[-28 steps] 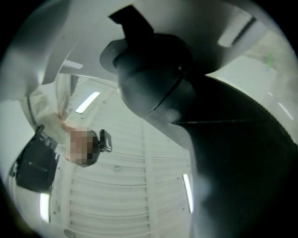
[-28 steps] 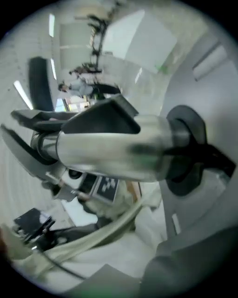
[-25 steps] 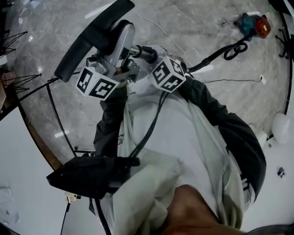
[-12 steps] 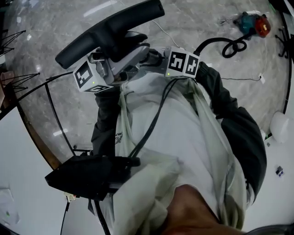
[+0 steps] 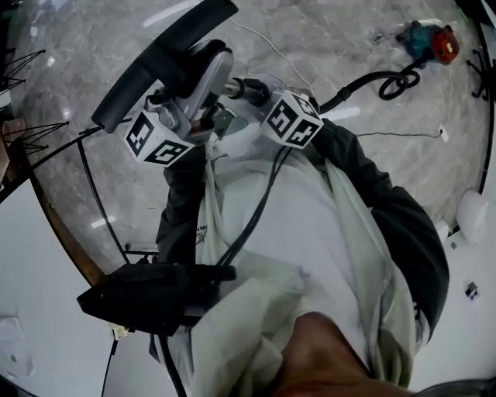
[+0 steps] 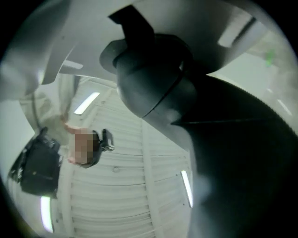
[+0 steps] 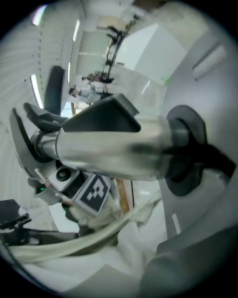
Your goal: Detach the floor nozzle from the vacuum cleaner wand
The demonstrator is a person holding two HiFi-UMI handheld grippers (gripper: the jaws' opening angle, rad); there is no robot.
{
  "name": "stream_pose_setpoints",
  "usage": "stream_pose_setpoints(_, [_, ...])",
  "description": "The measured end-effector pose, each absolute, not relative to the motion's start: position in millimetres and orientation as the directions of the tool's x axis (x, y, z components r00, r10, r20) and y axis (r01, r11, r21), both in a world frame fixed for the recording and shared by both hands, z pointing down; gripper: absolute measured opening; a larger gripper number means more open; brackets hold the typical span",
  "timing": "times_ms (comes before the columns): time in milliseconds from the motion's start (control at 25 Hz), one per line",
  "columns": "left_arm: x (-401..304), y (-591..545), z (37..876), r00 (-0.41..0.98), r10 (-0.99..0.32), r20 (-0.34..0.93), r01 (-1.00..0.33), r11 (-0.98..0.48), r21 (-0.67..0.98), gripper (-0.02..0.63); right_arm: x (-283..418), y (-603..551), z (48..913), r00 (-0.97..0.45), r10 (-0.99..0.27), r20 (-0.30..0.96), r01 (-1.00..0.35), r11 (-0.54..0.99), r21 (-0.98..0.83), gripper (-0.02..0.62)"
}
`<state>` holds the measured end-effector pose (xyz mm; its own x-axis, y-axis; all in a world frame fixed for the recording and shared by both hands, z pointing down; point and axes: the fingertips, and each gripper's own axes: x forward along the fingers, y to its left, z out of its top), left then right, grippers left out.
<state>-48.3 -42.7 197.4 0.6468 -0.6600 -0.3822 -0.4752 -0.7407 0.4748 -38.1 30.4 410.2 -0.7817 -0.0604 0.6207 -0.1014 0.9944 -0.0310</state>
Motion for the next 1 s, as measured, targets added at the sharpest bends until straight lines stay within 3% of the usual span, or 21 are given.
stream_pose_setpoints(120, [-51.6, -5.6, 157.7, 0.663, -0.361, -0.656, -0.153, -0.923, 0.353, 0.072, -18.6, 69.9, 403.4, -0.805, 0.257, 0.534, 0.192, 0.966, -0.174, 0.041])
stream_pose_setpoints(200, [-84.6, -2.8, 134.2, 0.577, -0.337, -0.744, -0.158, -0.94, 0.303, 0.072, -3.2, 73.2, 402.3, -0.831, 0.244, 0.499, 0.185, 0.969, -0.165, 0.041])
stream_pose_setpoints(320, [-111.3, -18.7, 137.7, 0.613, -0.492, -0.618, -0.408, -0.867, 0.285, 0.074, 3.8, 58.6, 404.0, -0.861, 0.112, 0.495, 0.036, 0.986, -0.16, 0.041])
stream_pose_setpoints(400, [-120.4, -25.0, 156.6, 0.596, -0.581, -0.554, -0.467, -0.813, 0.348, 0.074, 3.5, 42.7, 411.4, -0.851, 0.021, 0.526, -0.07, 0.986, -0.154, 0.043])
stream_pose_setpoints(520, [-134.2, -28.5, 197.6, 0.52, -0.686, -0.51, -0.468, -0.728, 0.502, 0.074, 8.0, 23.0, 426.6, -0.813, -0.062, 0.579, -0.156, 0.981, -0.112, 0.043])
stream_pose_setpoints(760, [-139.1, -22.9, 298.0, 0.451, -0.852, -0.266, -0.534, -0.496, 0.684, 0.074, 20.3, 33.7, 447.8, -0.791, -0.059, 0.61, -0.061, 0.998, 0.017, 0.044])
stream_pose_setpoints(1000, [-134.1, -16.9, 334.7, 0.388, -0.876, -0.287, -0.385, -0.436, 0.813, 0.074, 9.8, 35.4, 476.1, -0.765, -0.013, 0.644, -0.068, 0.996, -0.061, 0.046])
